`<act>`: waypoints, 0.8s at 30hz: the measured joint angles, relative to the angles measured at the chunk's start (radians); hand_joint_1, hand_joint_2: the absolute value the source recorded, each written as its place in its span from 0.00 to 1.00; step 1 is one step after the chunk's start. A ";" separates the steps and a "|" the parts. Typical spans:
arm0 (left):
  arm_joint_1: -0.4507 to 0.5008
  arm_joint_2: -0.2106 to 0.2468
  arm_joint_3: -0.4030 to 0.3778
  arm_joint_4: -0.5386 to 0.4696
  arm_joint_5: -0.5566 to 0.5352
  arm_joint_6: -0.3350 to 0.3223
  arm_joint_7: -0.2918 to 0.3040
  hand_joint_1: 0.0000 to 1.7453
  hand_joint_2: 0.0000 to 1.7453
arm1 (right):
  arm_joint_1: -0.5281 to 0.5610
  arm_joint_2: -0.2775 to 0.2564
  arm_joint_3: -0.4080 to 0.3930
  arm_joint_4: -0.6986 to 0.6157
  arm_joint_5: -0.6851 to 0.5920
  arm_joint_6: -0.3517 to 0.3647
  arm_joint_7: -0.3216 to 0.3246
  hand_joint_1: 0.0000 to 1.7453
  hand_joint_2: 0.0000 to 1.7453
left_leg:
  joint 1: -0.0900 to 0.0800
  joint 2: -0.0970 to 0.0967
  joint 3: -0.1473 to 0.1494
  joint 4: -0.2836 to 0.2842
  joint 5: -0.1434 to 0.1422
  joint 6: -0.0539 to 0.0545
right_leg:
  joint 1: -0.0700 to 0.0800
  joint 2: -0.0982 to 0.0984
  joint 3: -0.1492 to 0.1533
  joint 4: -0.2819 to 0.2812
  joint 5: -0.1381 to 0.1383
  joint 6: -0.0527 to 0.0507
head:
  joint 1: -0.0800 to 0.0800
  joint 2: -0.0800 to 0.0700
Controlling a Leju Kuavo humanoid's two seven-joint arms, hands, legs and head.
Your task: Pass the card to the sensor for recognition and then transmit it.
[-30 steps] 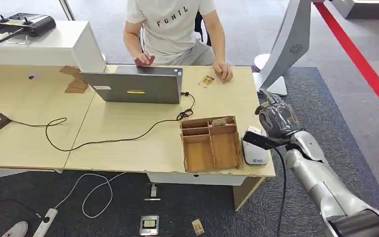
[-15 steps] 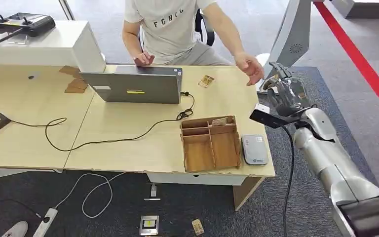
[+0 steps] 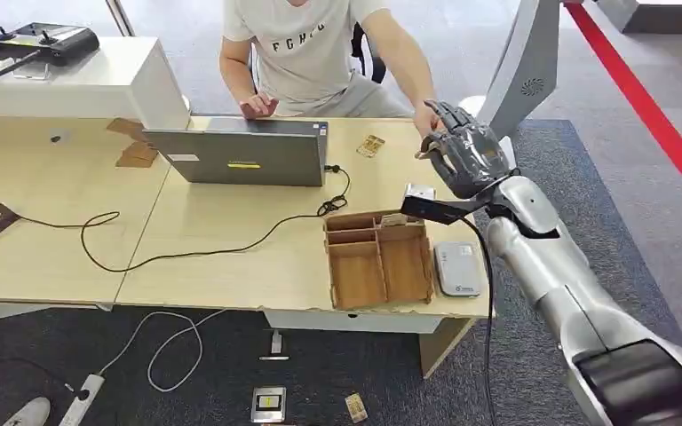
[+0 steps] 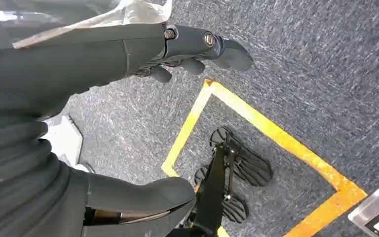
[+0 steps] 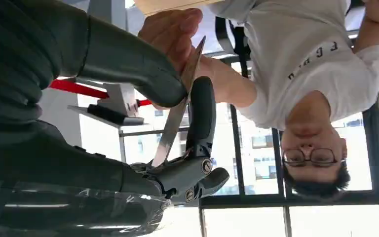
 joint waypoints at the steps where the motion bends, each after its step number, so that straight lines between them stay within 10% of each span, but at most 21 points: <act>1: 0.000 0.000 0.000 0.000 -0.002 -0.001 0.001 0.00 1.00 | 0.000 0.008 0.003 -0.003 0.001 0.000 0.000 1.00 1.00 | 0.000 0.000 0.000 0.000 0.000 0.000 | 0.000 0.000 0.000 0.000 0.000 0.000 | 0.000 0.000; 12: 0.002 0.000 -0.003 0.000 -0.010 -0.002 0.011 0.00 1.00 | 0.000 0.043 0.030 -0.003 0.007 -0.011 0.009 0.87 1.00 | 0.000 0.000 0.000 0.000 0.000 0.000 | 0.000 0.000 0.000 0.000 0.000 0.000 | 0.000 0.000; 13: 0.002 0.000 -0.004 0.000 -0.010 -0.002 0.011 0.00 1.00 | 0.001 0.042 0.031 -0.003 0.008 -0.014 0.009 0.00 0.00 | 0.000 0.000 0.000 0.000 0.000 0.000 | 0.000 0.000 0.000 0.000 0.000 0.000 | 0.000 0.000; 24: 0.002 0.001 -0.026 0.000 -0.013 -0.024 0.007 0.00 1.00 | 0.024 0.018 0.048 -0.013 -0.004 0.001 0.018 0.00 0.00 | 0.000 0.000 -0.001 0.000 0.000 0.000 | 0.000 0.000 -0.001 0.000 0.000 0.000 | 0.000 0.000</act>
